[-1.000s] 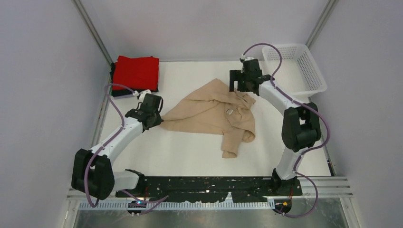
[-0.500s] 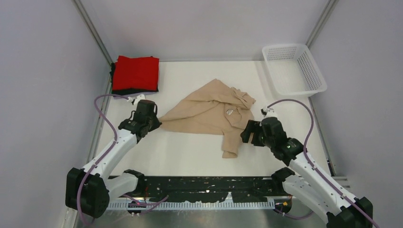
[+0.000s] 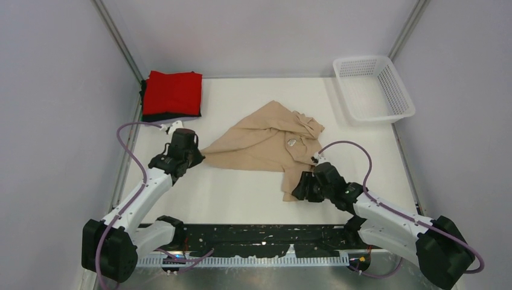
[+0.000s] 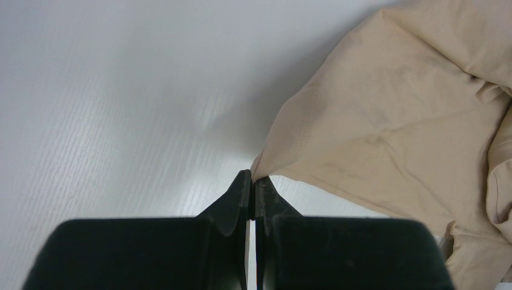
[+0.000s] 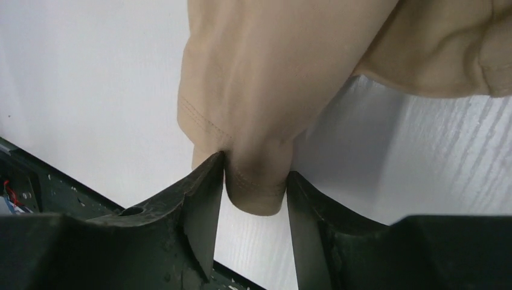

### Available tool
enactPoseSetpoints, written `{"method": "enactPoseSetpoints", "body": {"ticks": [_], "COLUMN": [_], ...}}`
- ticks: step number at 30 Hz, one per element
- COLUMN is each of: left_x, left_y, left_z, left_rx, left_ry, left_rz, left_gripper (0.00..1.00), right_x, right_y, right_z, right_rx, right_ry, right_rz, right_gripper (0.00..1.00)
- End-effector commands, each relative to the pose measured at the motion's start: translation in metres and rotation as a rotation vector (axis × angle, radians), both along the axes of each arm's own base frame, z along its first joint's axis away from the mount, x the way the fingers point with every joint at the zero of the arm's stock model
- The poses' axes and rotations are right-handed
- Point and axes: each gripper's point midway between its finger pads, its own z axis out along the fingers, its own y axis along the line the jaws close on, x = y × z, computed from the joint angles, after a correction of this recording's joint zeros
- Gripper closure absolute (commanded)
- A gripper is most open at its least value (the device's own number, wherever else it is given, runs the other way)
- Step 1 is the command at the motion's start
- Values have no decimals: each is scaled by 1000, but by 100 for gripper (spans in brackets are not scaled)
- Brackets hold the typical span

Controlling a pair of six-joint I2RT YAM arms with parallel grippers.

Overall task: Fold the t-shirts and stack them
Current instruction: Flatten out the tshirt

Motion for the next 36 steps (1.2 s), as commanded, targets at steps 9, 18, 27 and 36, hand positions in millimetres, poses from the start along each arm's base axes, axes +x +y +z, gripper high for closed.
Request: {"method": "enactPoseSetpoints", "body": {"ticks": [9,18,27,36], "left_x": [17,53,4,-124], "left_y": [2,4,20,55], "left_z": [35,157,329,442], "left_rx": [-13,-19,-72,-96], "left_ry": [-109,-341,-775,-1142], "left_rz": [31,44,9,-20], "left_gripper": [100,100,100,100], "right_x": [75,158,127,2], "right_y": [-44,-106,-116,-94], "right_z": [36,236,423,564], "right_rx": [-269,-503,-434,-81], "right_ry": [-260,-685,-1085,-1479], "right_rz": [-273,-474,-349,-25], "right_gripper": [95,95,95,95]}}
